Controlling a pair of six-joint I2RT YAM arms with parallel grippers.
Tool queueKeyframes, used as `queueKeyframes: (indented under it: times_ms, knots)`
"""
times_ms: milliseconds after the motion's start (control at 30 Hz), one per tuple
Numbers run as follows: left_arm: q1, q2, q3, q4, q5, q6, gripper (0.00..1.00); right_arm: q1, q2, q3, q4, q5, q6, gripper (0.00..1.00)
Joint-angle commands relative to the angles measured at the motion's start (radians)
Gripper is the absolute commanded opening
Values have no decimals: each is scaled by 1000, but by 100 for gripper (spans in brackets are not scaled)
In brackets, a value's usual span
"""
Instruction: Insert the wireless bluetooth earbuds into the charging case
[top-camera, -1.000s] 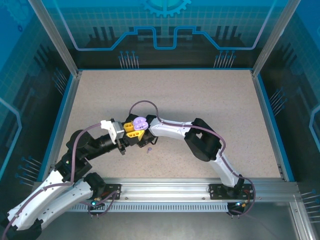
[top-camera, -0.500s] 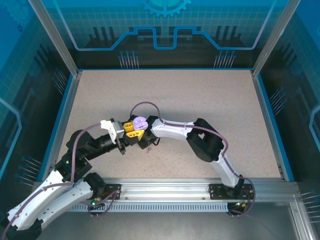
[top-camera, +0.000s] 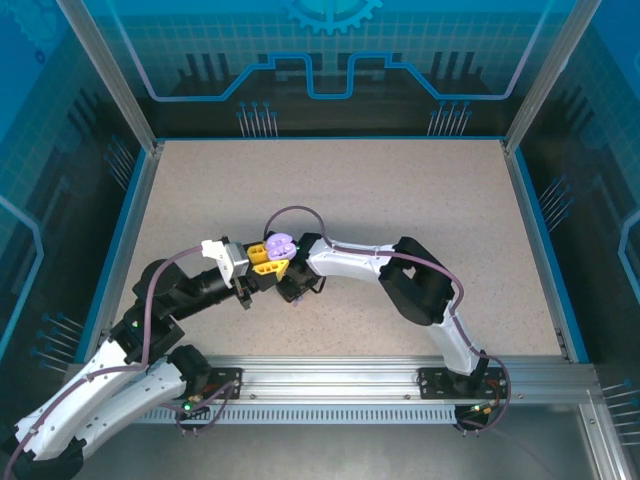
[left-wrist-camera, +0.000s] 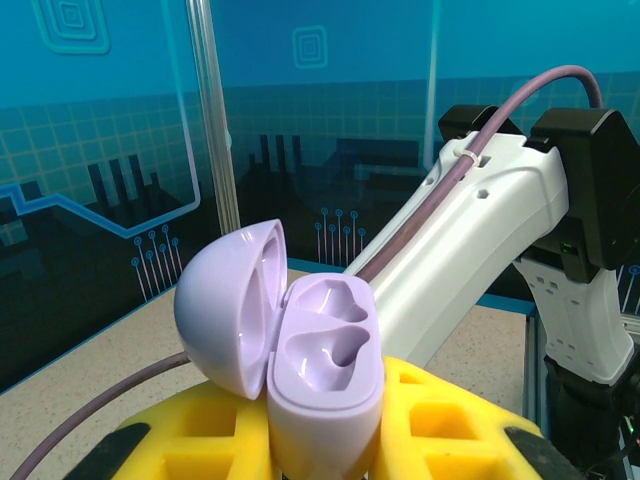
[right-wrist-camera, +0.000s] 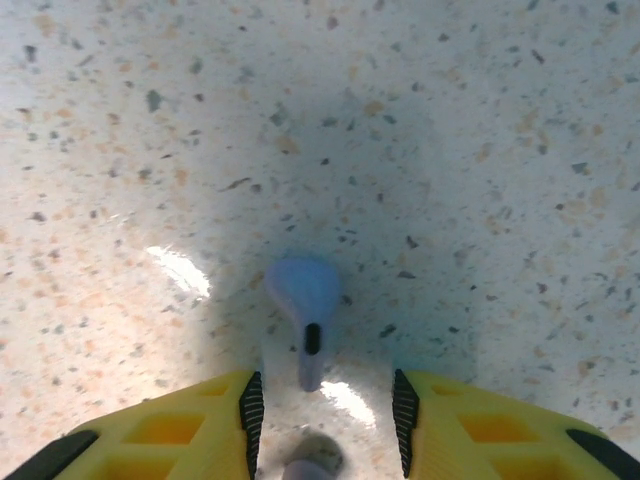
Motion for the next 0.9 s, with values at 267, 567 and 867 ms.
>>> queueKeyframes:
  times_ms: [267,567,867]
  knots:
    - [-3,-5,26,14,-7,3,8,-14,33,112,-25,19,-4,44]
    - [-5,-6,28,11,-9,7,8,-11,93,160,-59,32,-12,45]
    - [-4,-6,26,7,-13,8,8,6,134,185,-103,49,-29,42]
